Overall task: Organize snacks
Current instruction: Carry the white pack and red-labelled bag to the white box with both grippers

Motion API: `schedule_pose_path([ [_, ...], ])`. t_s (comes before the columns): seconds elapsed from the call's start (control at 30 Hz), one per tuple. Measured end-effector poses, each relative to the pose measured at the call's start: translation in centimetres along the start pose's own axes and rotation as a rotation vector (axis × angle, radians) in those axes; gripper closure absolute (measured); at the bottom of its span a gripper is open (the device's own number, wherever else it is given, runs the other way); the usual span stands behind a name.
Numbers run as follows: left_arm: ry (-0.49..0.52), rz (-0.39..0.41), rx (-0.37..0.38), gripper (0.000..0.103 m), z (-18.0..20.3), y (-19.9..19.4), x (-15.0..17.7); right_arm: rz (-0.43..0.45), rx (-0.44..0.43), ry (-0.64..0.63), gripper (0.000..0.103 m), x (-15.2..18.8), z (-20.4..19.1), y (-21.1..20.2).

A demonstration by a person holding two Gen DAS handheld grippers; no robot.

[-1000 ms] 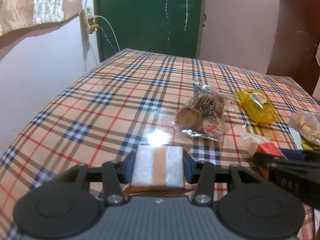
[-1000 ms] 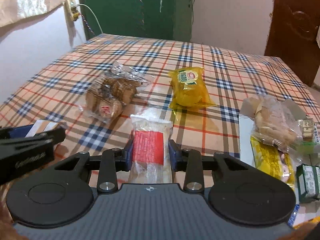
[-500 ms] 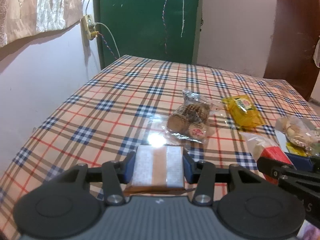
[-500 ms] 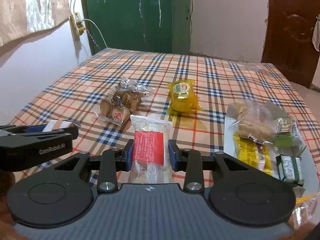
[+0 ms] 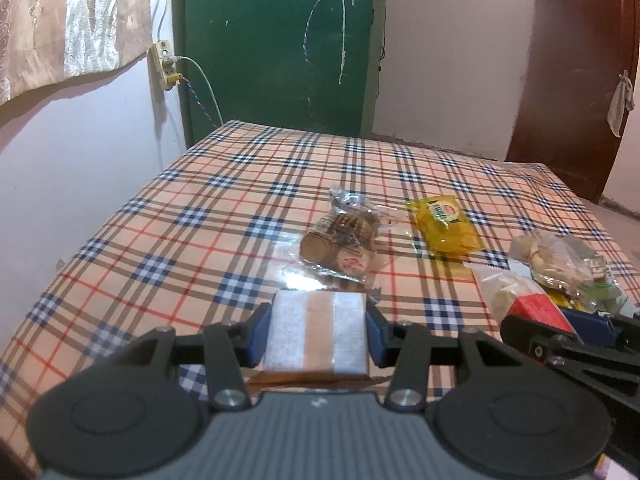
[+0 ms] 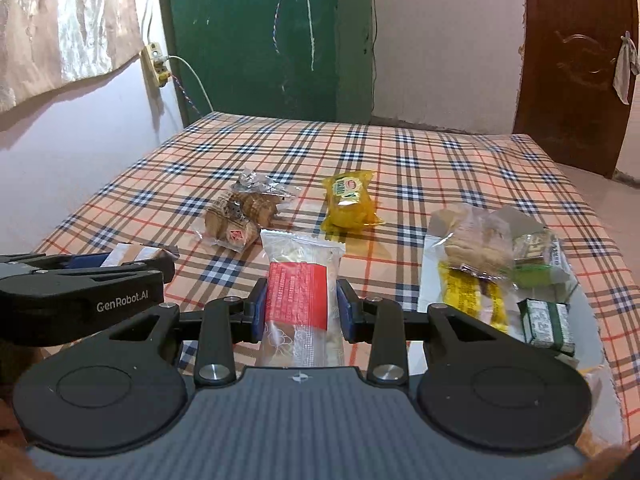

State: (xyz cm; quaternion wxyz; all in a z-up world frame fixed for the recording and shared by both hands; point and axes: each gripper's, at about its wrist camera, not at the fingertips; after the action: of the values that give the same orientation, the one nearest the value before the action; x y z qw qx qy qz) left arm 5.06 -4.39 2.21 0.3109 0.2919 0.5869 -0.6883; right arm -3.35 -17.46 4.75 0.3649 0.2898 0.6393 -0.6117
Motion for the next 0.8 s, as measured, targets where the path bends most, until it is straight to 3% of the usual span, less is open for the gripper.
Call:
schedule_pose_path([
  [0.8, 0.004, -0.009, 0.057, 0.056, 1.5, -2.9, 0.5, 0.049, 0.053, -0.002, 0.061, 0.8, 1.0, -5.6],
])
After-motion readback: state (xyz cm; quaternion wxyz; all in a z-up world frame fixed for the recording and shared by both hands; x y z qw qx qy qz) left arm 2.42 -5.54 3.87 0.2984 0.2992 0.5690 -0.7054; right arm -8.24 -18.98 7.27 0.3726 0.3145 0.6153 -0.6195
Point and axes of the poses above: each gripper's, at about its wrist camera, not at the fingertips, and y roughly the way its jaws point, z to its right, x to its underside, and after that the axes turned 8 degrees about -y, right-handed
